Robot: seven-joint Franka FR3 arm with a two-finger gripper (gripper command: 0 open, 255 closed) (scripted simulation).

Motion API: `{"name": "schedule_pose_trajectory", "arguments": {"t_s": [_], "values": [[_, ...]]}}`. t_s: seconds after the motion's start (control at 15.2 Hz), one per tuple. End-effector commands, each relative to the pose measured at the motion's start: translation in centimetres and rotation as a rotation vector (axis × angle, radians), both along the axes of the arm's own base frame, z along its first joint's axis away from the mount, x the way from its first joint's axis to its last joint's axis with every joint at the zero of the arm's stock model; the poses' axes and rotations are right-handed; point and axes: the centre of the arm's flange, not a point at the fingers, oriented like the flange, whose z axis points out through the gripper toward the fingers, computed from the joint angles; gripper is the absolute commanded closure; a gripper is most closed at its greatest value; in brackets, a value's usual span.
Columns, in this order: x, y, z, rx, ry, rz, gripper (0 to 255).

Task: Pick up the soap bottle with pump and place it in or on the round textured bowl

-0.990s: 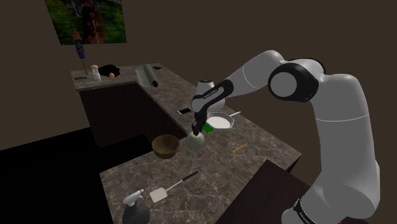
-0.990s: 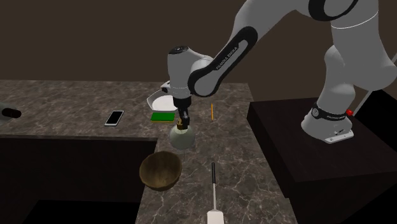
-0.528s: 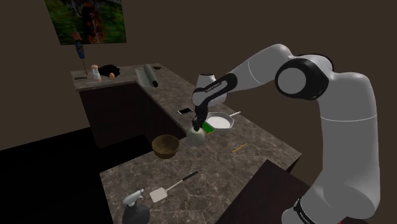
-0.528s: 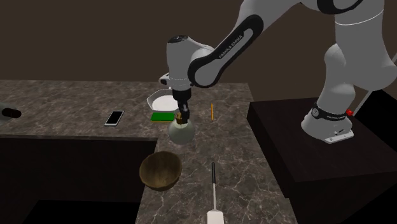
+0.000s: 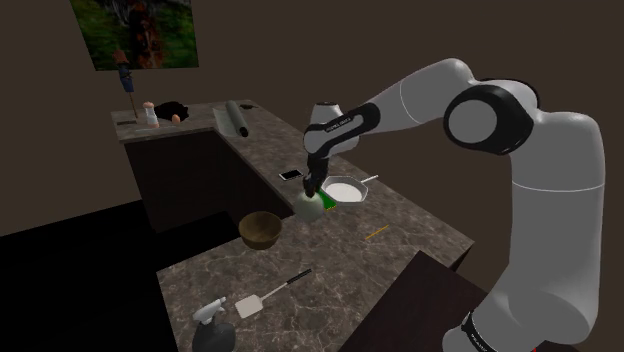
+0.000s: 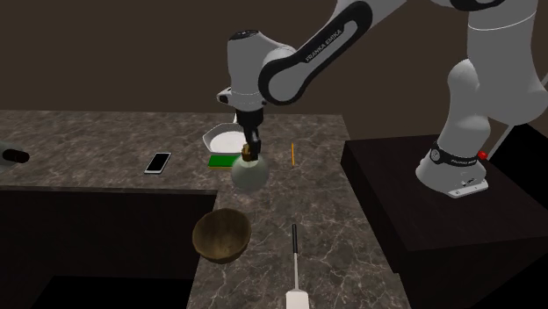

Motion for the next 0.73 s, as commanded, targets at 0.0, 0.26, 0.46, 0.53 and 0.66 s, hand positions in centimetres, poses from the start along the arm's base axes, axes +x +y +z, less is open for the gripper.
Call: {"name": "schedule_pose_trajectory", "arguments": {"t_s": [0.0,0.26,0.46,0.53,0.66], "values": [[-0.1,0.0,1.1,0.0,0.0,0.0,255],[-0.1,0.0,3.2,0.0,0.0,0.0,255],[-0.1,0.0,4.8,0.0,0.0,0.0,255],[-0.1,0.0,5.3,0.0,0.0,0.0,255],[0.6,1.1,6.0,0.0,0.0,0.0,255]]}}
